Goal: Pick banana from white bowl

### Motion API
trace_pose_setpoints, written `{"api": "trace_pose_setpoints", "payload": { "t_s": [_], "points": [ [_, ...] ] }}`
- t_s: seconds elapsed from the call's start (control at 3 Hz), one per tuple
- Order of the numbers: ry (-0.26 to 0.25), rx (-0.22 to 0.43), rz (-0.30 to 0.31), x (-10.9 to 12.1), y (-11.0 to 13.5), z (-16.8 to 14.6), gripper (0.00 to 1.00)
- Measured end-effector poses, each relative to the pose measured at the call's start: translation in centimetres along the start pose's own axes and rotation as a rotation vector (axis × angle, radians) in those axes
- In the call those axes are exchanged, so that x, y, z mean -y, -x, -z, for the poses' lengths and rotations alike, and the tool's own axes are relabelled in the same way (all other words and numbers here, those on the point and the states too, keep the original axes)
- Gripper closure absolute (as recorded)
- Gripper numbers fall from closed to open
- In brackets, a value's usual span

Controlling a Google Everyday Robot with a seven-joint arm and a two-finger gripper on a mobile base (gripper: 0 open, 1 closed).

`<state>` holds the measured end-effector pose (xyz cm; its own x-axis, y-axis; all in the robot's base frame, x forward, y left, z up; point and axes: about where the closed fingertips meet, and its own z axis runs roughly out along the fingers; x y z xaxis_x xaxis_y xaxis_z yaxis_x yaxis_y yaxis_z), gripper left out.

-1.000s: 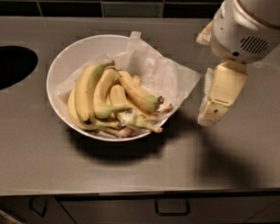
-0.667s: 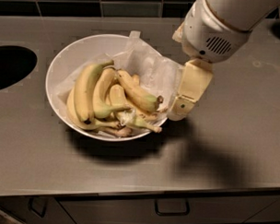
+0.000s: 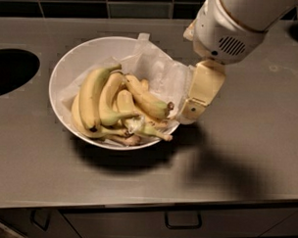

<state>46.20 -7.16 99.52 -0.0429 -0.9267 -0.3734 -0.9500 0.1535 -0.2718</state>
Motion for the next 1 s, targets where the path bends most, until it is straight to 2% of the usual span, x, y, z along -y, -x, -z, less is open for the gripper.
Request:
{"api": "trace_pose_setpoints", "payload": {
  "t_s": [0.33,0.67,1.0],
  "points": [
    [0.024,-0.004,-0.052,-0.1,1.3,-0.8,0.00],
    [0.043,0.075,-0.127,-0.8,4.5,-1.9,0.00],
    [-0.025,0.177,-0.157,-0.5,7.9,-1.2,0.00]
  ]
}}
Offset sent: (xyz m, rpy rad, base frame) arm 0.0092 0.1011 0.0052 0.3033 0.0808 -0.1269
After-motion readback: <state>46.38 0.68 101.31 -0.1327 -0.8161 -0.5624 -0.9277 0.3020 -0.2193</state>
